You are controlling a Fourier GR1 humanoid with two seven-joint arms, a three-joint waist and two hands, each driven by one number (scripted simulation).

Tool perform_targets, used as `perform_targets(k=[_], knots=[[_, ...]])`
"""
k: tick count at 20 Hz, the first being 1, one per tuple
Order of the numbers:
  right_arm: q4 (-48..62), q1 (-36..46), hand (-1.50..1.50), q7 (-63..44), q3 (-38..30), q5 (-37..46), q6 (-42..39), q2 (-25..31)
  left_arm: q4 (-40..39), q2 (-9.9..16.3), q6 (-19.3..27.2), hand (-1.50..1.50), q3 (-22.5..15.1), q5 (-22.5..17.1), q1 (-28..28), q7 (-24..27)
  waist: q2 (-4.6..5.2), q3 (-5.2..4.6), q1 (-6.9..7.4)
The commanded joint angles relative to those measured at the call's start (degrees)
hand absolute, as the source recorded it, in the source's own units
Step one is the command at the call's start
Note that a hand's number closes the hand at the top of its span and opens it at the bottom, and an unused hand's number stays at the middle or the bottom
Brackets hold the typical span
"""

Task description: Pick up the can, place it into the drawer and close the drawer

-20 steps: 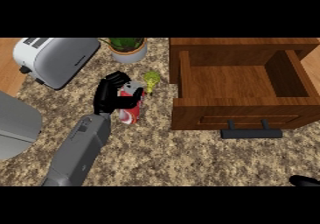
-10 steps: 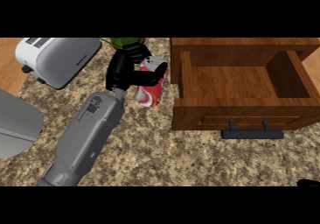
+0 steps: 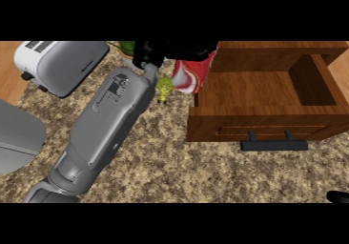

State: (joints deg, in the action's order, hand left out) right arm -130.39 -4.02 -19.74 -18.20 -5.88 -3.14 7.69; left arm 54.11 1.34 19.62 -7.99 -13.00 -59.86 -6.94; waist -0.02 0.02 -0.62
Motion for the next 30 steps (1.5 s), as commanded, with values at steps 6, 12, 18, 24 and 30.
perform_targets(k=[6, 12, 18, 24, 30], knots=[[4.20, 1.39, -1.50, 3.48, -1.84, -2.06, -1.94, 1.09, -11.83, -1.31, 5.19, 1.50, 0.81, -2.25, -16.92, -3.96, 0.50, 0.09, -1.93], [1.47, 0.98, -1.50, 1.33, 0.27, 0.69, -0.20, -0.40, -19.57, -1.33, 3.45, 1.50, 0.35, -3.36, -23.25, -4.57, 0.48, 0.06, -1.66], [2.08, 4.68, -1.50, 0.23, -0.05, 0.02, -0.31, 1.48, -25.82, -1.34, 7.86, 1.50, -5.12, -7.98, -28.71, -4.13, 0.87, 0.13, -3.49], [1.69, 4.35, -1.50, -1.55, -0.43, -2.25, -0.96, 1.72, -30.65, -1.34, 9.58, 1.50, -8.18, -10.59, -31.91, -2.04, 1.15, 0.19, -4.80], [2.60, 4.20, -1.50, -0.49, 0.94, 0.00, -1.00, 1.34, -34.34, -1.34, 14.33, -1.50, -9.19, -12.83, -31.33, 0.31, 1.28, 0.18, -4.89]])
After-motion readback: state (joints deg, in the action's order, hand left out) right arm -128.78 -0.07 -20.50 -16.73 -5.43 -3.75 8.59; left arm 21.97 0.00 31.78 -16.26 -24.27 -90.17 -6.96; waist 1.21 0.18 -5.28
